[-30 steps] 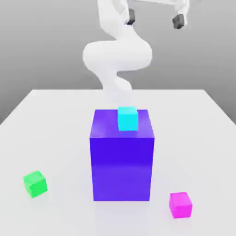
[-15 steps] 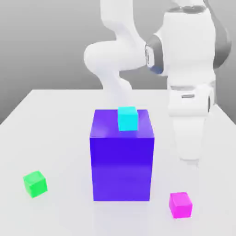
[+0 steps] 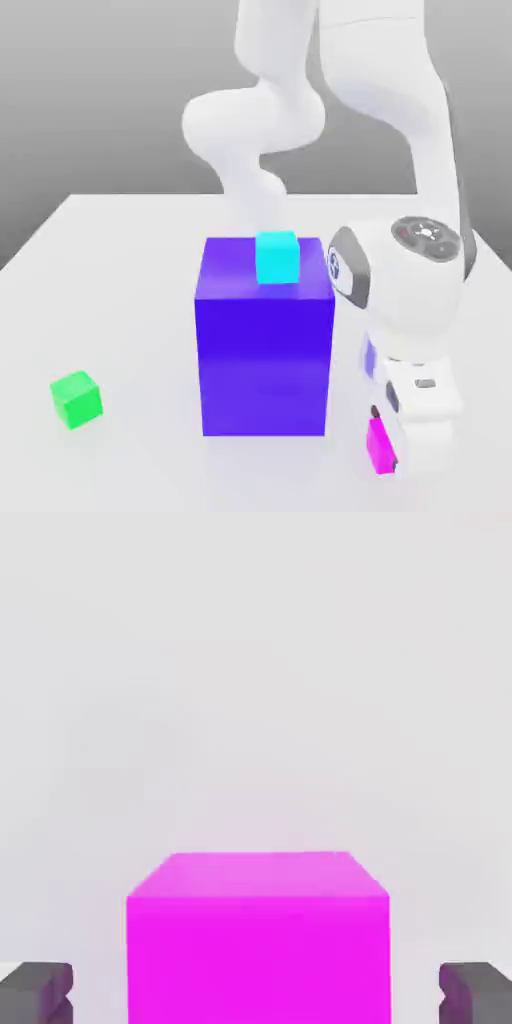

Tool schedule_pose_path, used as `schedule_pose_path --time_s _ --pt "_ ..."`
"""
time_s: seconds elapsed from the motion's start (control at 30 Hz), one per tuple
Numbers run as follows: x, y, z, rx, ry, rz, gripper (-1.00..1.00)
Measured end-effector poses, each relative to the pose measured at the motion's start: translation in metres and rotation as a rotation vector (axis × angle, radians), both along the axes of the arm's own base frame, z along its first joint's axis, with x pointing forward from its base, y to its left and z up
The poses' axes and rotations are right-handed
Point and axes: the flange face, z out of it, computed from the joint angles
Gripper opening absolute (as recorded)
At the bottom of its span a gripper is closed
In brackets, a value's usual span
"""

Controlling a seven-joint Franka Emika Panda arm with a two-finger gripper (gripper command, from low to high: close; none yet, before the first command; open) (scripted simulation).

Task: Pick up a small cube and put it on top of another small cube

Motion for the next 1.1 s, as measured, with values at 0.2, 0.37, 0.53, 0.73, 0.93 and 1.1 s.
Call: schedule_pose_path --time_s 0.2,0.37,0.53,0.73,0.93,1.1 --pt "0.000 0.003 0.016 0.003 -0.016 0.015 -1.00" --pt "0.019 0.000 0.077 0.054 -0.055 -0.059 -1.00" --pt "0.072 -0.133 0.138 0.129 -0.147 -0.420 -1.00" --pt "0.021 -0.350 0.155 0.093 -0.162 -0.835 -1.00" --pt "-0.086 -0.436 0.112 0.005 -0.035 -0.976 -1.00" --pt "-0.077 -0.422 0.085 0.000 -0.026 -0.923 -1.00"
